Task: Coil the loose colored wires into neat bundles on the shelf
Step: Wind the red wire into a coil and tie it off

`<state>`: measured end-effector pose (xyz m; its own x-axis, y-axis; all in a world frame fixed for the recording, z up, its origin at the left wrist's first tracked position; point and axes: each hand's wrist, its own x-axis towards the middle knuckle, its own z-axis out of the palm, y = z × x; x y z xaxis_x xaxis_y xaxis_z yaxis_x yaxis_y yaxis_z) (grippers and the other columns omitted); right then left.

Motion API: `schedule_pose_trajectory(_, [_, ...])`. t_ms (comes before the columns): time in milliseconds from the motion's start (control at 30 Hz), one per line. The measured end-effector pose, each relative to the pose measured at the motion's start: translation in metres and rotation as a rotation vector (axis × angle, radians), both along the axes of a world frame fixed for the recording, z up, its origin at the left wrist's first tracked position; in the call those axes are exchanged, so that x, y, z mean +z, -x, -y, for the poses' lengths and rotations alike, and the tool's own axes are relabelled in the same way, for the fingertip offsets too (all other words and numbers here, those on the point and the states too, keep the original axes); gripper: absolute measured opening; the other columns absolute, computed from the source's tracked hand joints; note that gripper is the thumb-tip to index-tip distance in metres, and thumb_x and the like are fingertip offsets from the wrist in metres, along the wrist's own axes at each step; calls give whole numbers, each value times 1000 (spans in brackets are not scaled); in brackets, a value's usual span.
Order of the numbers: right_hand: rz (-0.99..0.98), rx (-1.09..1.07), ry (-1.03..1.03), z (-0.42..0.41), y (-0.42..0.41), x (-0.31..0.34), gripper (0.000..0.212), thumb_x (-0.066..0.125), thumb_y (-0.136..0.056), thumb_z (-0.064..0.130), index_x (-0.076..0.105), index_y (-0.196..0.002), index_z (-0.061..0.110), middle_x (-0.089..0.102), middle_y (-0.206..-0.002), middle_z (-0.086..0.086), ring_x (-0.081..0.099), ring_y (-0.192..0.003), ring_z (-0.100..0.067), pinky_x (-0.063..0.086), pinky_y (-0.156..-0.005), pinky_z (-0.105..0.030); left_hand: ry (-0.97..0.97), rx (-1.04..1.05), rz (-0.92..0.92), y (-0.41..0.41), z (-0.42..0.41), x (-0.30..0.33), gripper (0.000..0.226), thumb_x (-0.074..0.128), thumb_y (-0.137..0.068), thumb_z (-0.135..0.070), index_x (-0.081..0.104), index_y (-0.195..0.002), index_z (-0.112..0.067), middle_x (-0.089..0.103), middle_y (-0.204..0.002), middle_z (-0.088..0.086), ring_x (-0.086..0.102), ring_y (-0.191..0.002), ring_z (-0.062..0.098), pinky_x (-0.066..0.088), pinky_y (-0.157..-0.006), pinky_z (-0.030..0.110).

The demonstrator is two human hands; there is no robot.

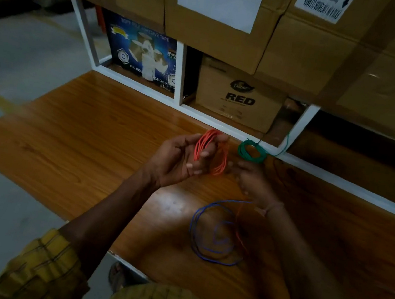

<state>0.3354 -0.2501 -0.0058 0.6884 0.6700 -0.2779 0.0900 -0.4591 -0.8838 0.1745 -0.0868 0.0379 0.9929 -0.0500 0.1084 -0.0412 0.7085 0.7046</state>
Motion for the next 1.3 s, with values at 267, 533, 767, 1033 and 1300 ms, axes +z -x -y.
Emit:
schedule_pose_trajectory(267, [-269,402,24,23,62,19,27,51,-106,35,74,-114,22,52,-66,-3,30,-44,-12,23,-37,-20,-174,386,-116,-27,-8,2,42,32,-115,-36,40,-143,-6,65,-132,14,62,-77,14,49,-77,29])
schedule_pose_trajectory(533, [-362,562,-211,38,35,64,27,55,-103,15,65,-128,10,61,-65,-13,48,-39,-12,44,-43,-22,-1340,535,-232,-36,-11,-19,46,30,-112,-51,45,-136,-14,69,-116,1,72,-75,11,62,-75,37])
schedule_pose_trajectory(767, [-825,390,-718,56,9,50,35,52,-101,21,55,-126,-3,50,-63,1,47,-43,-4,59,-65,-30,-1505,354,-206,-36,-12,-15,40,31,-112,-51,43,-131,-18,70,-104,3,63,-79,10,49,-73,33])
schedule_pose_trajectory(1033, [-795,295,-760,51,-15,47,25,45,-102,11,62,-117,0,43,-57,4,33,-43,-5,43,-51,-23,-921,-28,-270,-20,-12,12,48,31,-116,-34,54,-116,8,53,-76,25,34,-53,25,33,-47,24])
schedule_pose_trajectory(1300, [-154,-48,-371,21,-33,20,13,58,-101,12,70,-96,12,45,-63,-2,46,-61,-14,53,-67,-24,-295,-347,-163,-13,-9,15,61,14,-116,-28,29,-150,20,53,-77,5,17,-40,7,24,-42,21])
